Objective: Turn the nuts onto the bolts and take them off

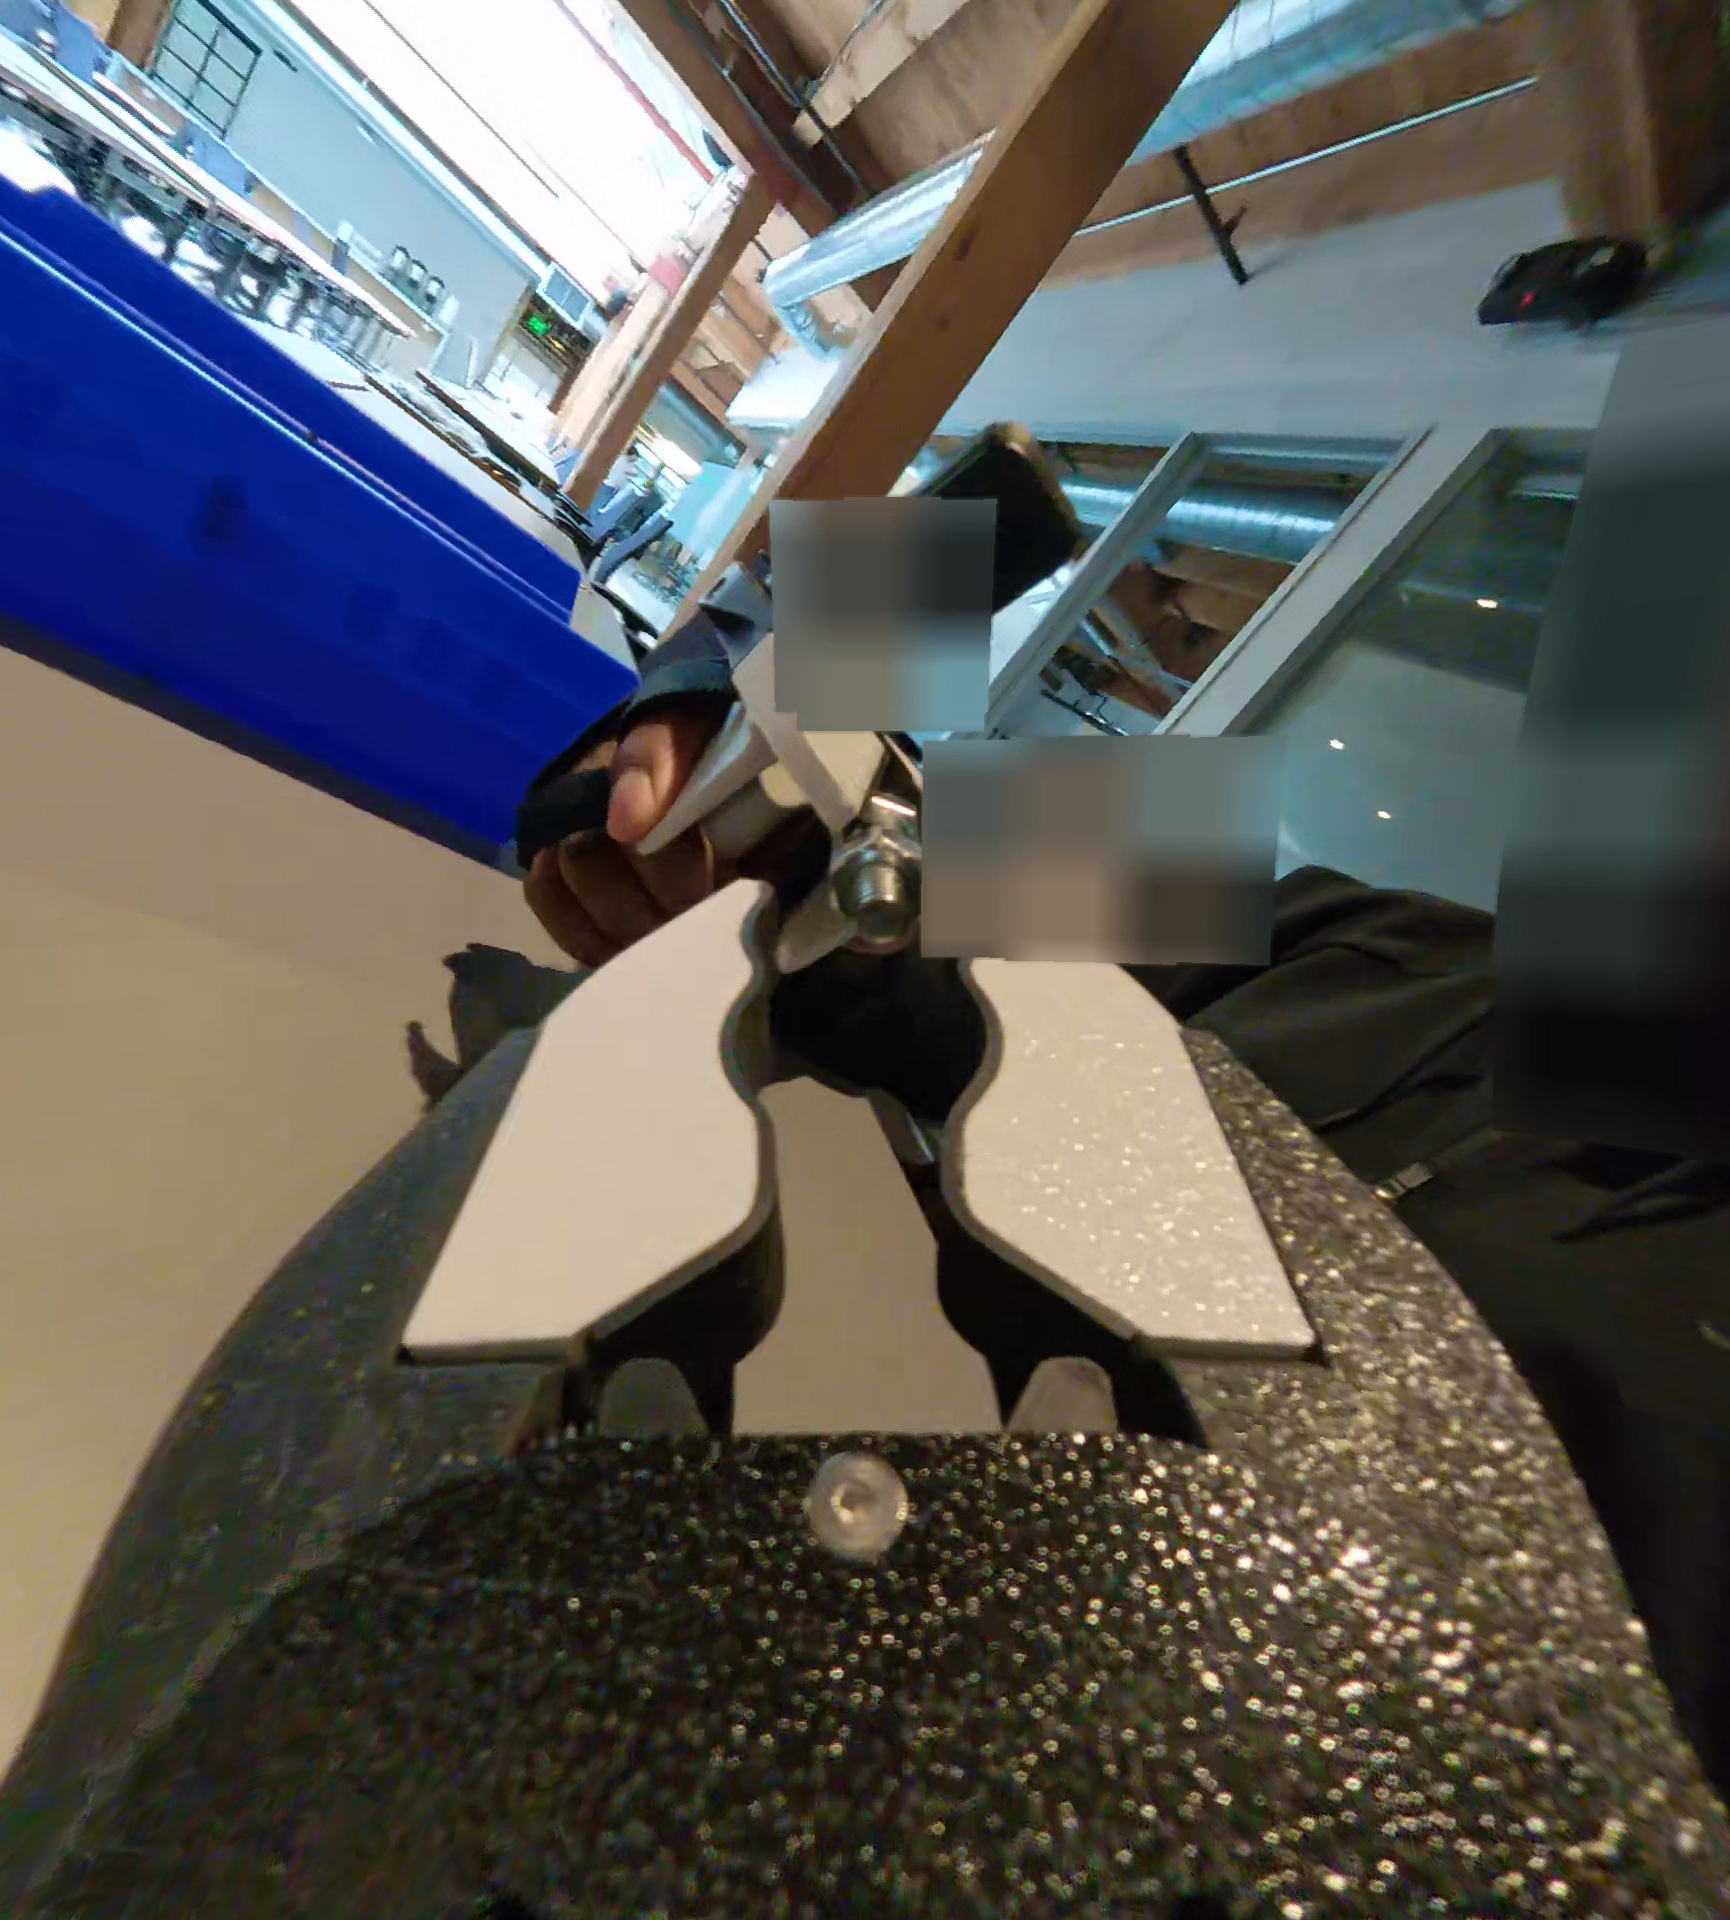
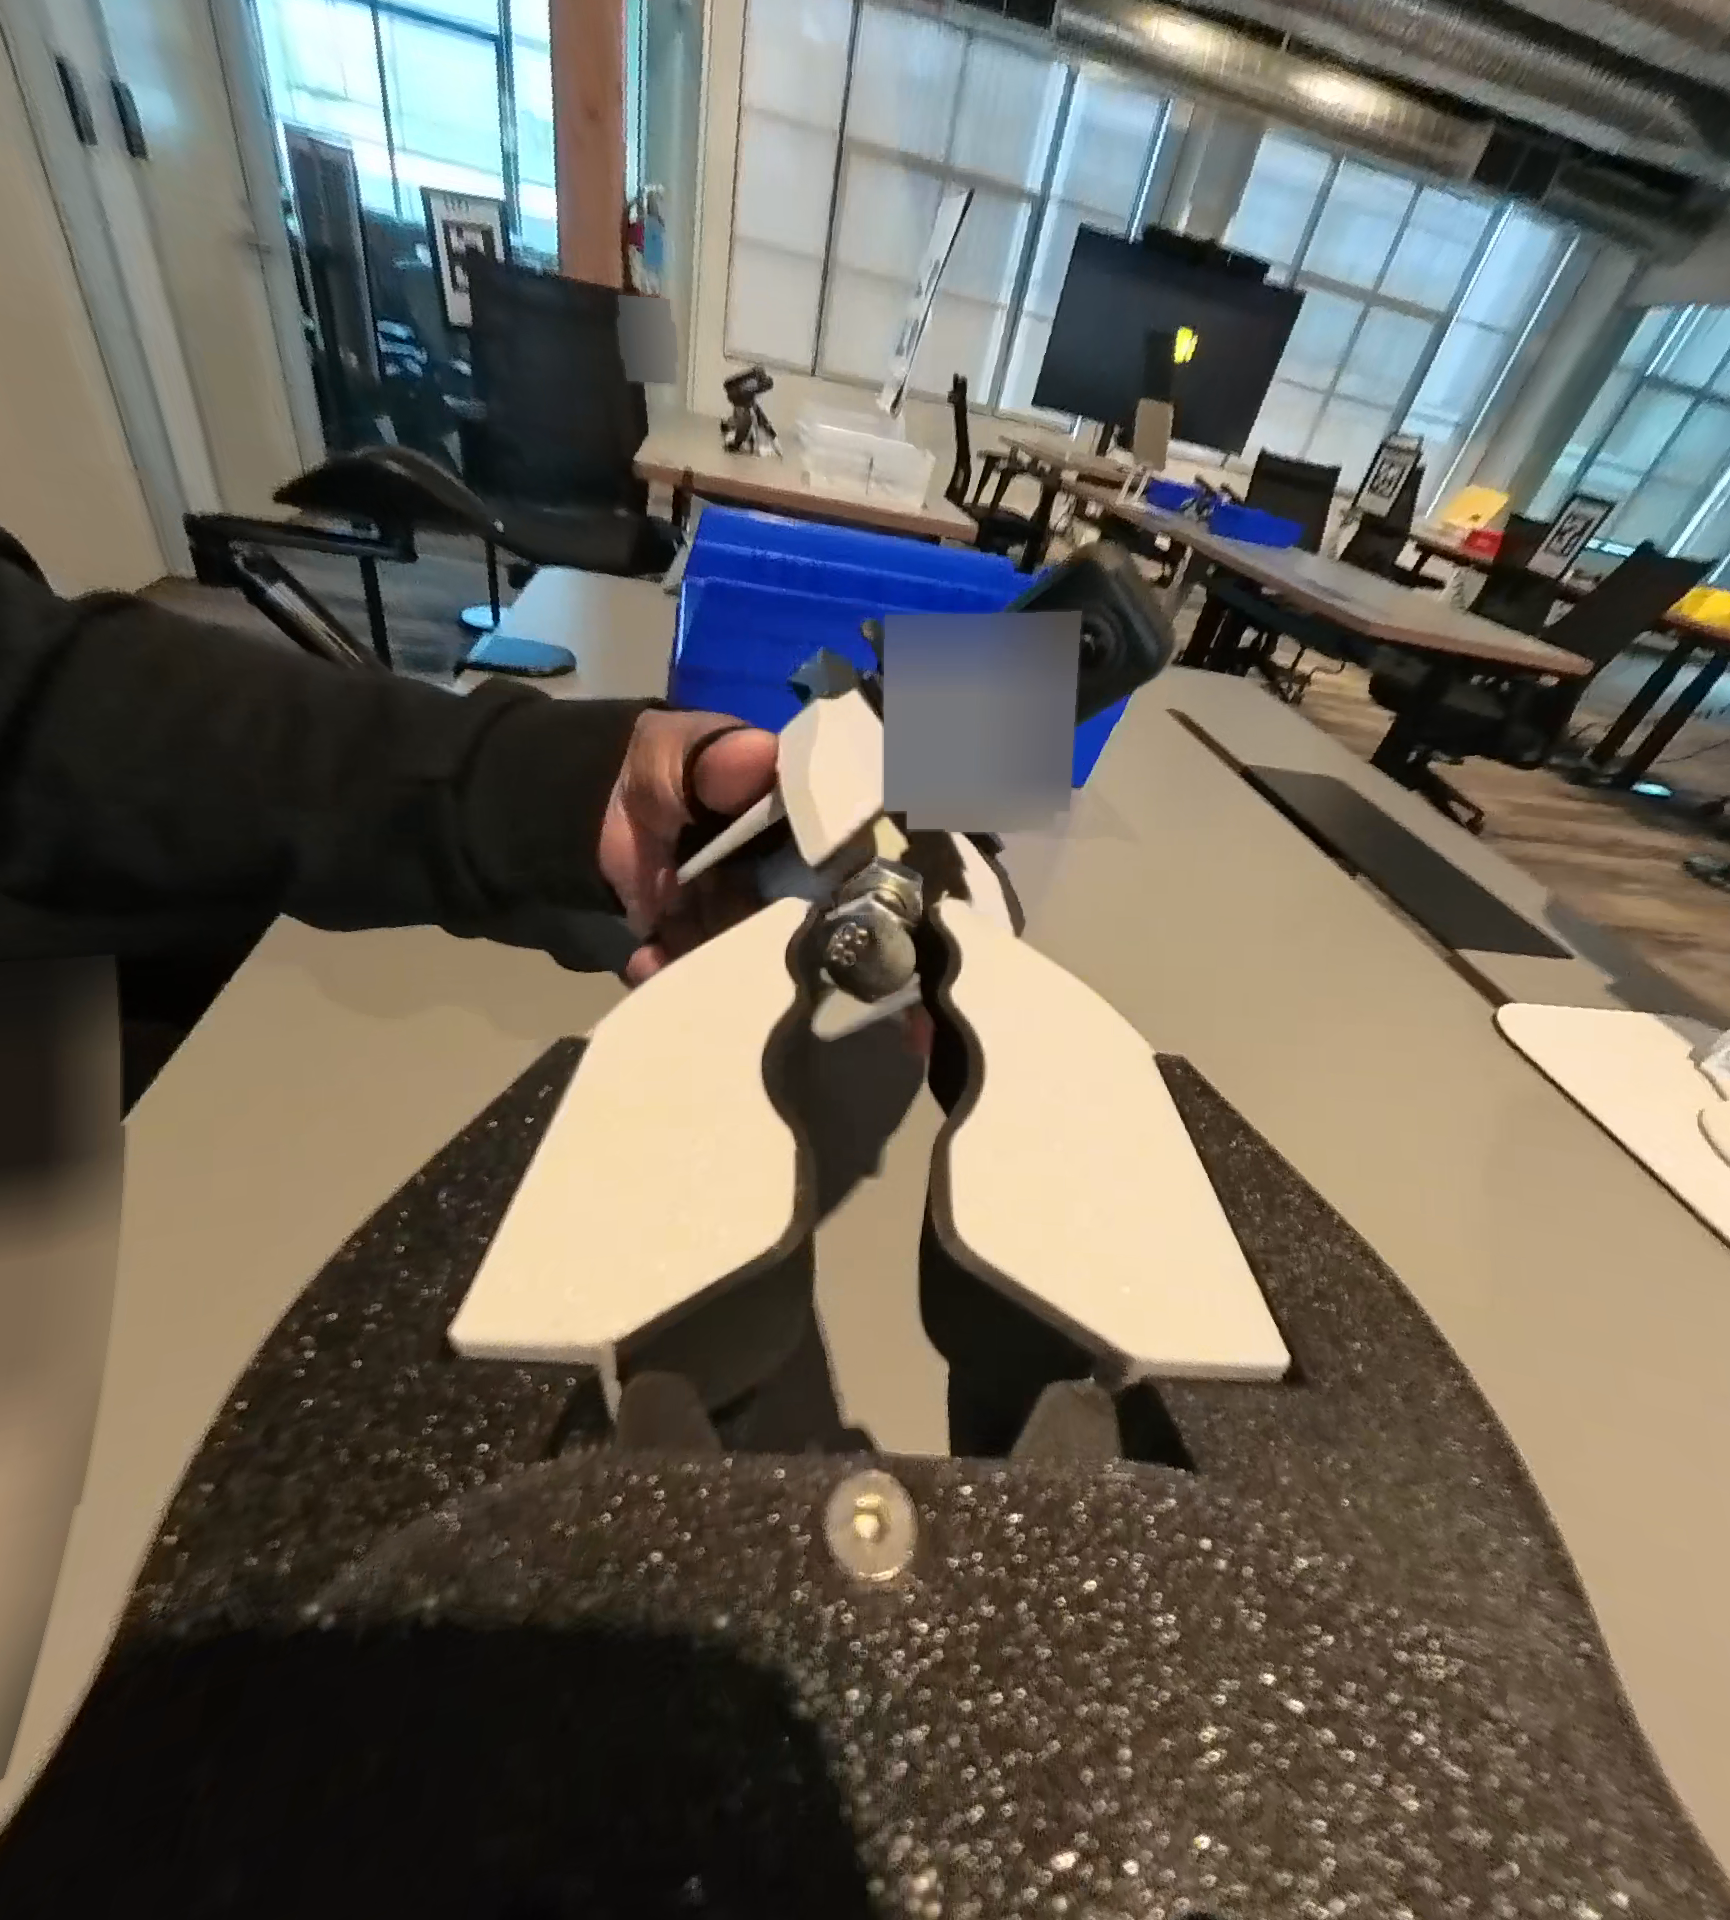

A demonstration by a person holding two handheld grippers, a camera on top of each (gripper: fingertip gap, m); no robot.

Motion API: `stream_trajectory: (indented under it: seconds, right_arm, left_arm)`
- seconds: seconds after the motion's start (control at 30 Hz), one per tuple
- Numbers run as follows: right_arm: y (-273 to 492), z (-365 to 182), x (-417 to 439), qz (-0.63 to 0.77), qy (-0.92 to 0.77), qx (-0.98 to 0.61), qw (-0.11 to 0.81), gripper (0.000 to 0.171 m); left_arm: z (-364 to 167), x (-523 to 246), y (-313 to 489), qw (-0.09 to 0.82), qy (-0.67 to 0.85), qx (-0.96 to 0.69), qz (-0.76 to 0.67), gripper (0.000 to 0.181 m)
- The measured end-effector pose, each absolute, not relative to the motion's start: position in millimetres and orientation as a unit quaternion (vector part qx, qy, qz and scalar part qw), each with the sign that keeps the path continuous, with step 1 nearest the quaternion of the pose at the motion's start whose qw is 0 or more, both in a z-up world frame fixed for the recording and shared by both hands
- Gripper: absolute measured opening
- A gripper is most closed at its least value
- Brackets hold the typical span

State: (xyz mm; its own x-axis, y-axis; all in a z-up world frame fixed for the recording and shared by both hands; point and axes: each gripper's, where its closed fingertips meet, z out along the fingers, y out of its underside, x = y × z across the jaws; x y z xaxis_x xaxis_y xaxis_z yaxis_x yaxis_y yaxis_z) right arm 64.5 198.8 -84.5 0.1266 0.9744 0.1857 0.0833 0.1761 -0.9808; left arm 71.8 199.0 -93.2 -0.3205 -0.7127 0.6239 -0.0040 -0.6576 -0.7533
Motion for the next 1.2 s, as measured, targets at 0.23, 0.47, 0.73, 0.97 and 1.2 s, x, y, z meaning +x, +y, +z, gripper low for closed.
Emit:
stream_trajectory:
  seconds: [0.23, 0.47, 0.73, 0.97, 1.2]
  right_arm:
    - [197.4, -85.0, 64.8, 0.379, -0.539, -0.491, 0.570, 0.018]
    - [196.5, -81.7, 65.4, 0.409, -0.524, -0.490, 0.563, 0.018]
    - [196.3, -73.1, 68.6, 0.497, -0.478, -0.490, 0.533, 0.018]
    - [195.2, -64.6, 73.7, 0.533, -0.458, -0.476, 0.529, 0.018]
    - [192.1, -64.0, 72.7, 0.534, -0.462, -0.470, 0.530, 0.018]
  left_arm:
    - [-94.4, 77.3, 197.1, 0.230, 0.331, -0.536, -0.741, 0.051]
    - [-86.5, 73.8, 196.3, 0.344, 0.405, -0.511, -0.676, 0.016]
    - [-82.3, 76.8, 199.0, 0.561, 0.540, -0.468, -0.418, 0.016]
    - [-67.2, 75.8, 198.6, 0.663, 0.543, -0.413, -0.308, 0.026]
    - [-68.6, 77.1, 194.1, 0.554, 0.497, -0.453, -0.491, 0.033]
